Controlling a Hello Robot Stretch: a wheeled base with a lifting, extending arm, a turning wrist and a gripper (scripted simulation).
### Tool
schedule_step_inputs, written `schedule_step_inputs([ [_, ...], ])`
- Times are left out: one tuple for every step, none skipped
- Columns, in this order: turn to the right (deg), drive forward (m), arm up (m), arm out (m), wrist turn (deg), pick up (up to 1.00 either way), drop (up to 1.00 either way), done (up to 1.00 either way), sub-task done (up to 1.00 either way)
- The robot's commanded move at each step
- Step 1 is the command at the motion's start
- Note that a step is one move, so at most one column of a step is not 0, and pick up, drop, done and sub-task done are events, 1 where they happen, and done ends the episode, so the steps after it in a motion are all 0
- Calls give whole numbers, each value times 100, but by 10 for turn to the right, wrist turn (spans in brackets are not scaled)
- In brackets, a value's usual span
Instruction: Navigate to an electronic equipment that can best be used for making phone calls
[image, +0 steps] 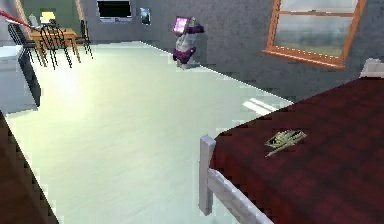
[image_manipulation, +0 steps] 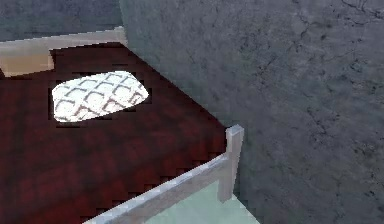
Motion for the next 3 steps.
schedule_step_inputs([
  [0, 30, 0, 0, 0, 0, 0, 0, 0],
  [-120, 0, 0, 0, 0, 0, 0, 0, 0],
  [0, 75, 0, 0, 0, 0, 0, 0, 0],
])
